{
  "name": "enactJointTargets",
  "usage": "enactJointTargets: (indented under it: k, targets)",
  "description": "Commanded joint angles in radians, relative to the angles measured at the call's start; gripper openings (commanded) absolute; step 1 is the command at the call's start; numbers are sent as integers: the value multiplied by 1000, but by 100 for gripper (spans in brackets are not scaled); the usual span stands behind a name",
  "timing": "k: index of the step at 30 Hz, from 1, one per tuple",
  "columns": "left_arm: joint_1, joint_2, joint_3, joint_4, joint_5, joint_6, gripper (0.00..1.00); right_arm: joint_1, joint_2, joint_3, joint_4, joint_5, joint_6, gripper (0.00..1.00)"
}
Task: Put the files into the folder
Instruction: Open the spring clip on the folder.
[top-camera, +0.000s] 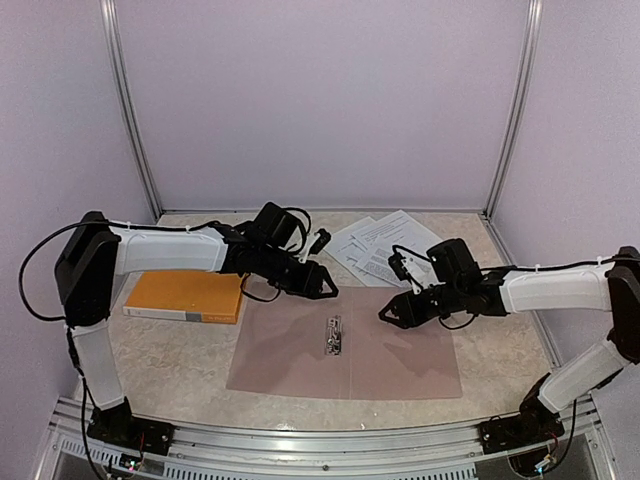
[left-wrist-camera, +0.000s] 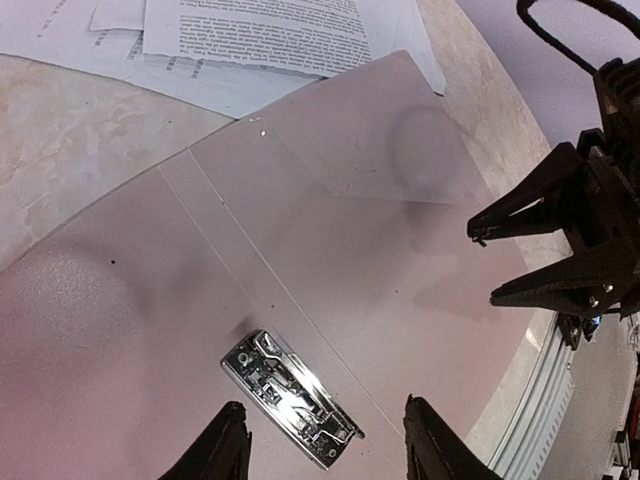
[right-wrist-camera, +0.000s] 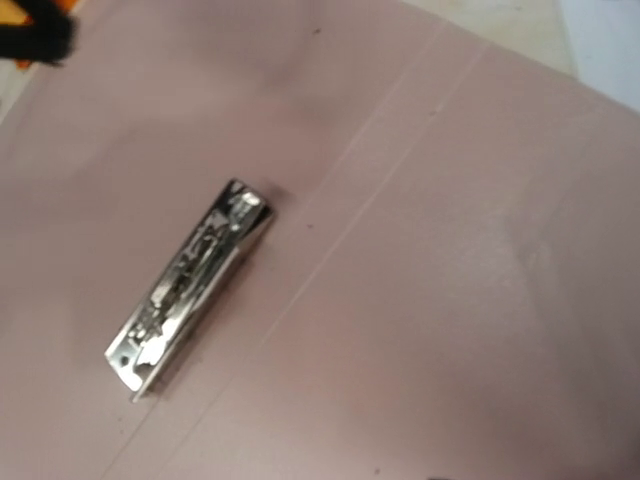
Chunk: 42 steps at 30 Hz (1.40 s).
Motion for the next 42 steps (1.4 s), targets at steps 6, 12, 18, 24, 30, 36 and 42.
enactJointTargets:
  k: [6, 12, 18, 24, 30, 36, 42]
  targets:
    - [46, 152, 121, -65, 214, 86, 47, 69, 86, -33, 154, -57, 2, 40]
    - [71, 193, 110, -14, 301, 84, 44, 175, 143, -25, 236, 97, 90, 39]
    - [78, 255, 159, -58, 322, 145, 42, 213, 174, -24, 236, 161, 132, 40]
    - [91, 328, 248, -105, 352, 168, 41, 220, 153, -48, 232, 180, 138, 39]
    - [90, 394, 307, -138, 377, 160, 36, 219, 143, -63, 226, 194, 138, 39]
    - [89, 412, 312, -149, 378, 156, 33, 219, 151, -71, 233, 189, 145, 39]
    - [88, 439, 336, -157, 388, 141, 29, 220, 153, -65, 225, 194, 144, 39]
